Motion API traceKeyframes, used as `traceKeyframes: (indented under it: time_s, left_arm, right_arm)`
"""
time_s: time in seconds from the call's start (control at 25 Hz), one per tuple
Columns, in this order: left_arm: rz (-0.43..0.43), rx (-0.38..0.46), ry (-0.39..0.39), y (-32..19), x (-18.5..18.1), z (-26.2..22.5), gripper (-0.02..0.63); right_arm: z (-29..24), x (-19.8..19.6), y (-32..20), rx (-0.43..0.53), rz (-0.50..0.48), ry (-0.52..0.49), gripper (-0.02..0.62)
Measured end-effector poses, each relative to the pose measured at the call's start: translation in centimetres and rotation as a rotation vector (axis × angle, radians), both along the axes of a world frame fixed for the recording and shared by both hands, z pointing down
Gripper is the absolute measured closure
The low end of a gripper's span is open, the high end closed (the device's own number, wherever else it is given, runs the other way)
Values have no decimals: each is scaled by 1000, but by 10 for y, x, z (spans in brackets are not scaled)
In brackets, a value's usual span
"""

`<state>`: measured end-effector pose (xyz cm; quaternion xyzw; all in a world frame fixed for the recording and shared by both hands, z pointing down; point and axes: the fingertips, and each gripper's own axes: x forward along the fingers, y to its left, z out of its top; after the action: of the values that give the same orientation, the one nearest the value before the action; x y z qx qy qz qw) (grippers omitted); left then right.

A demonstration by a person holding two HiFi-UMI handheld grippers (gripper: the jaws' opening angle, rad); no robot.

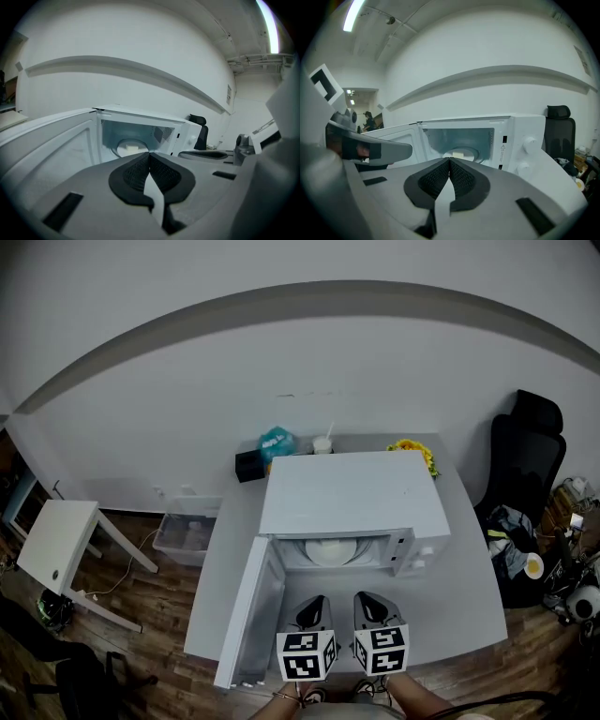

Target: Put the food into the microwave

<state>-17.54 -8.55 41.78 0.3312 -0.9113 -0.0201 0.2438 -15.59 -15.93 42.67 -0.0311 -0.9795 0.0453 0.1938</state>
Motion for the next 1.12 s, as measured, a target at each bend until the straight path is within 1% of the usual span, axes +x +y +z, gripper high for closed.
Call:
traceKeyframes:
  time_s: [0.2, 0.4, 0.68, 0.84, 1.0, 1.12]
  left_arm:
    - [-3, 9, 8, 2, 18, 1, 601]
    - [10, 17, 32, -2, 29, 2, 601]
    - [8, 20, 25, -3, 31, -3, 601]
    - [6, 19, 19, -2, 30, -6, 601]
    - [3, 21, 12, -2, 29, -9, 601]
    - [4, 23, 11, -2, 30, -10, 601]
  right_arm:
    - [-2, 20, 0, -10, -21, 15, 578]
    - [2, 32, -4, 2, -5, 36, 578]
    - [-3, 33, -3, -8, -4, 24, 578]
    - [-4, 31, 0, -43, -17, 33, 578]
    - [-3, 32, 2, -16, -35, 60, 580]
    - [-5, 33, 2, -16, -31, 64, 580]
